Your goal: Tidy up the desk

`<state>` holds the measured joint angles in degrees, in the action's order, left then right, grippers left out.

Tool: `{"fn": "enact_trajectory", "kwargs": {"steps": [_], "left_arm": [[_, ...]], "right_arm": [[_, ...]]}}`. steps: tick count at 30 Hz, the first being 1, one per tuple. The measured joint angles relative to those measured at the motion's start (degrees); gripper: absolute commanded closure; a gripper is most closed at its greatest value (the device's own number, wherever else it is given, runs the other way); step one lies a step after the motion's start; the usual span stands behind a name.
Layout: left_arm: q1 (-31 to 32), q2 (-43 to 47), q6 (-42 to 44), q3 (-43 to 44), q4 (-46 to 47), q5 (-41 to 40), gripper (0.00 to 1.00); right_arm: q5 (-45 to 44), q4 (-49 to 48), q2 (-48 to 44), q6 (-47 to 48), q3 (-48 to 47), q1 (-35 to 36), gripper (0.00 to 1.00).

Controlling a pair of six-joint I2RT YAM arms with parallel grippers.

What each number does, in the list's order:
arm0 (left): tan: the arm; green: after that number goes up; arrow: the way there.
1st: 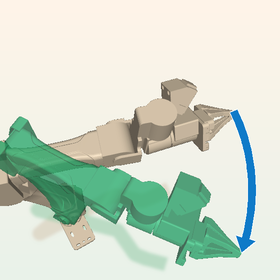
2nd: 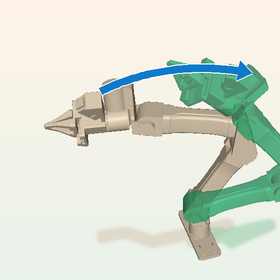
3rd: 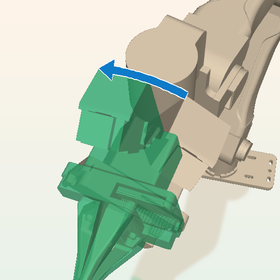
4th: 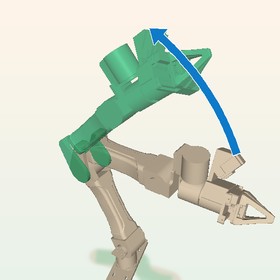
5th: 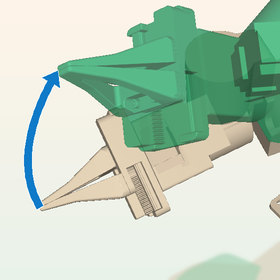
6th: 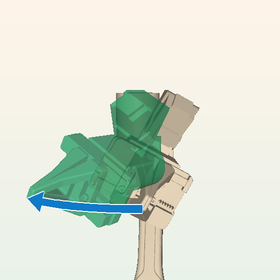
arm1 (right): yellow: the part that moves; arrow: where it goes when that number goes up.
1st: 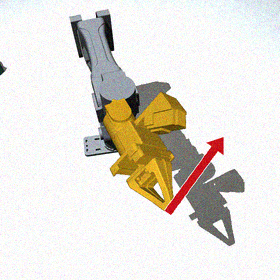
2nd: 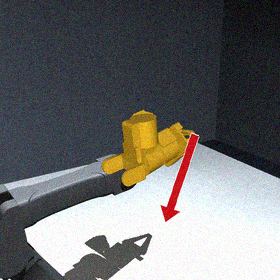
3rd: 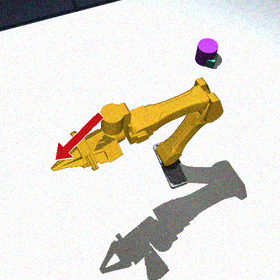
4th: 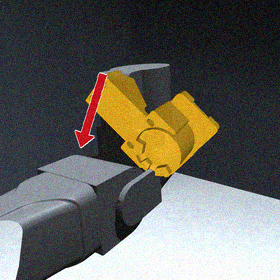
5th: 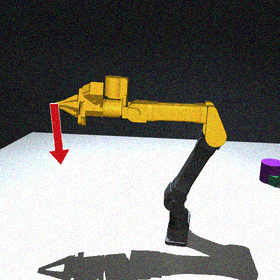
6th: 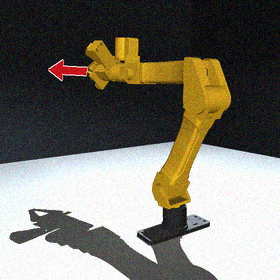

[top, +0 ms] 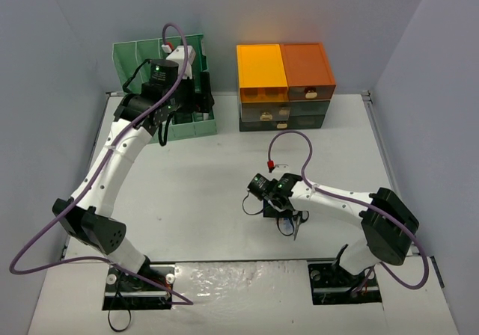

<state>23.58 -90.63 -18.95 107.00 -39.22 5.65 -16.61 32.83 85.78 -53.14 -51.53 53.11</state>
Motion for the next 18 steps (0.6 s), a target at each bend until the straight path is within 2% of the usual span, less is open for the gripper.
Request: {"fn": "enact_trajectory", "kwargs": {"steps": [13, 16, 18], "left_arm": [[-0.02, 0.0, 0.18, 0.0, -0.45, -0.05, 0.18], [-0.02, 0.0, 0.25, 0.0, -0.51, -0.18, 0.18], [-0.02, 0.0, 0.27, 0.0, -0.55, -0.2, 0.18]], "right_arm": [[-1.37, 0.21, 0.37, -1.38, 2.17, 0.71, 0.64], [-1.44, -0.43, 0.47, -1.56, 2.85, 0.87, 0.67], [-1.42, -1.15, 0.82, -1.68, 3.38, 0.96, 0.75]]}}
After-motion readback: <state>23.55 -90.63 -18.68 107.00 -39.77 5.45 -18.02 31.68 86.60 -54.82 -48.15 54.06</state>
